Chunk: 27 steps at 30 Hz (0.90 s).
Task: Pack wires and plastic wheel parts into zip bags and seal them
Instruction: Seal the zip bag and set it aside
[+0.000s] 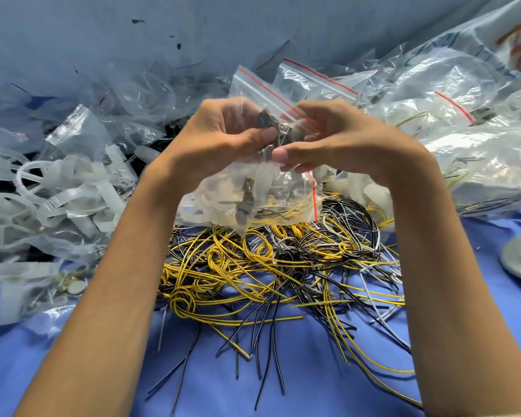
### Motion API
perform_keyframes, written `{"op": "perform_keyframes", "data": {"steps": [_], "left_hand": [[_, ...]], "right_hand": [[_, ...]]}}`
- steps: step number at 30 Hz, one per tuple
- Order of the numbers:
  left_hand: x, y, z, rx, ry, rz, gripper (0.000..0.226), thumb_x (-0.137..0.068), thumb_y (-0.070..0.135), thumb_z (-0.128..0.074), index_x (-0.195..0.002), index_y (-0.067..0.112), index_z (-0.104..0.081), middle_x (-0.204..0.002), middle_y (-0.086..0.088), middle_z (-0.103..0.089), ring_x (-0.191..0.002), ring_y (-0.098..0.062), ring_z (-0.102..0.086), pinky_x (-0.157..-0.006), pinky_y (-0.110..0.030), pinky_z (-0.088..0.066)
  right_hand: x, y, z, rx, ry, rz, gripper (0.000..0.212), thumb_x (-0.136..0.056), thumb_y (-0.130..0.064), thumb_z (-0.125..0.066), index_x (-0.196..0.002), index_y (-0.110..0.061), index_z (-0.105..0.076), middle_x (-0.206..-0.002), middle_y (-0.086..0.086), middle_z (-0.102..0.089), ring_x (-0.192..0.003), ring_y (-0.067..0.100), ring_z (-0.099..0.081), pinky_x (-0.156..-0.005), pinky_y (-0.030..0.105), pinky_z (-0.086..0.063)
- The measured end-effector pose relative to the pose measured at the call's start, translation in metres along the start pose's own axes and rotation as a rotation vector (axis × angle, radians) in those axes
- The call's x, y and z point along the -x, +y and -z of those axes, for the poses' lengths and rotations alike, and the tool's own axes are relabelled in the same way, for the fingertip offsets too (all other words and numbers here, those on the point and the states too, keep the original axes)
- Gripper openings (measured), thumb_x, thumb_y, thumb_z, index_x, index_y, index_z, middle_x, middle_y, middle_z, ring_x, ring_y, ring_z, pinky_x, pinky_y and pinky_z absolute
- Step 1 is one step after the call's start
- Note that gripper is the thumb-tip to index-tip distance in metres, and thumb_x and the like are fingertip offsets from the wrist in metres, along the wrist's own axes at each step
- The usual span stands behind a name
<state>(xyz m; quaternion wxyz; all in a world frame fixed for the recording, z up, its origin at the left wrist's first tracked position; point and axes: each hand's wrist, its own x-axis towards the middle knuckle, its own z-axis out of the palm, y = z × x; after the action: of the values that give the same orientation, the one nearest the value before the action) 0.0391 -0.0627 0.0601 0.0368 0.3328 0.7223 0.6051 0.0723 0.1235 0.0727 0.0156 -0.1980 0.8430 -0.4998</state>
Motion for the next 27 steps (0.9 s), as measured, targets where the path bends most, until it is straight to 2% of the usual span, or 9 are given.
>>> {"op": "perform_keyframes", "data": {"steps": [3,6,9,12,14,17,22,25,27], "left_hand": [[0.000,0.000,0.000,-0.019,-0.006,0.006,0.016,-0.078,0.016,-0.063,-0.090,0.008,-0.057,-0.083,-0.004,-0.064,-0.077,-0.011,-0.061,-0.073,-0.025,-0.051],[0.001,0.000,0.002,-0.024,-0.062,0.059,0.039,-0.077,0.018,-0.071,-0.106,-0.003,-0.056,-0.094,-0.013,-0.066,-0.085,-0.020,-0.061,-0.081,-0.037,-0.052],[0.002,0.000,0.001,-0.028,-0.101,0.077,0.054,-0.075,0.019,-0.071,-0.116,-0.010,-0.051,-0.101,-0.017,-0.065,-0.090,-0.023,-0.062,-0.086,-0.044,-0.051],[0.002,0.000,0.003,-0.009,-0.108,0.075,0.037,-0.072,0.023,-0.064,-0.103,0.005,-0.056,-0.084,0.001,-0.068,-0.079,-0.009,-0.065,-0.070,-0.027,-0.056],[0.002,-0.001,0.006,0.015,-0.115,0.085,0.025,-0.072,0.021,-0.063,-0.094,0.012,-0.056,-0.076,0.007,-0.068,-0.074,-0.007,-0.066,-0.068,-0.024,-0.056],[0.001,-0.004,0.010,0.055,-0.118,0.087,0.018,-0.074,0.017,-0.064,-0.090,0.013,-0.058,-0.075,0.004,-0.069,-0.072,-0.011,-0.066,-0.074,-0.029,-0.058],[0.001,-0.004,0.009,0.036,-0.143,0.075,0.022,-0.076,0.018,-0.065,-0.095,0.009,-0.059,-0.077,0.000,-0.073,-0.070,-0.012,-0.069,-0.060,-0.022,-0.055],[0.000,-0.003,0.008,0.012,-0.158,0.068,0.025,-0.076,0.020,-0.064,-0.097,0.008,-0.058,-0.074,0.003,-0.073,-0.071,-0.010,-0.069,-0.066,-0.022,-0.058],[0.001,-0.004,0.009,0.020,-0.148,0.059,0.021,-0.076,0.019,-0.063,-0.094,0.011,-0.057,-0.073,0.004,-0.073,-0.069,-0.009,-0.069,-0.065,-0.022,-0.056]], "right_hand": [[0.000,0.000,-0.002,-0.054,-0.013,-0.001,0.051,-0.068,-0.016,-0.076,-0.109,0.004,-0.056,-0.079,0.005,-0.067,-0.074,0.016,-0.068,-0.077,0.035,-0.058],[0.000,-0.001,-0.002,0.020,-0.001,0.018,0.028,-0.072,0.000,-0.076,-0.093,-0.008,-0.060,-0.075,0.004,-0.062,-0.070,0.014,-0.061,-0.068,0.030,-0.055],[-0.001,0.000,-0.001,0.108,0.040,0.030,0.025,-0.071,-0.004,-0.078,-0.084,-0.018,-0.061,-0.073,-0.001,-0.059,-0.069,0.011,-0.055,-0.063,0.029,-0.046],[-0.001,-0.001,-0.002,0.070,0.054,0.037,0.020,-0.074,-0.005,-0.077,-0.084,-0.015,-0.062,-0.069,-0.002,-0.057,-0.064,0.008,-0.052,-0.058,0.022,-0.042],[0.000,-0.002,-0.003,0.041,0.063,0.058,0.015,-0.077,-0.003,-0.073,-0.085,-0.009,-0.062,-0.067,0.000,-0.056,-0.061,0.008,-0.050,-0.055,0.020,-0.041],[-0.001,-0.003,-0.003,0.061,0.086,0.078,0.010,-0.081,-0.003,-0.070,-0.080,-0.010,-0.062,-0.060,-0.005,-0.056,-0.057,0.005,-0.050,-0.051,0.016,-0.039],[0.000,-0.002,-0.004,0.077,0.067,0.098,0.008,-0.082,-0.009,-0.071,-0.079,-0.014,-0.065,-0.063,-0.005,-0.059,-0.059,0.007,-0.048,-0.052,0.018,-0.037],[0.000,0.000,-0.003,0.084,0.072,0.112,0.010,-0.082,-0.014,-0.072,-0.080,-0.009,-0.064,-0.059,-0.008,-0.056,-0.053,0.003,-0.045,-0.048,0.013,-0.034],[0.000,0.001,-0.002,0.078,0.087,0.109,0.017,-0.081,-0.018,-0.073,-0.083,-0.004,-0.065,-0.064,0.000,-0.059,-0.056,0.006,-0.049,-0.051,0.018,-0.038]]}}
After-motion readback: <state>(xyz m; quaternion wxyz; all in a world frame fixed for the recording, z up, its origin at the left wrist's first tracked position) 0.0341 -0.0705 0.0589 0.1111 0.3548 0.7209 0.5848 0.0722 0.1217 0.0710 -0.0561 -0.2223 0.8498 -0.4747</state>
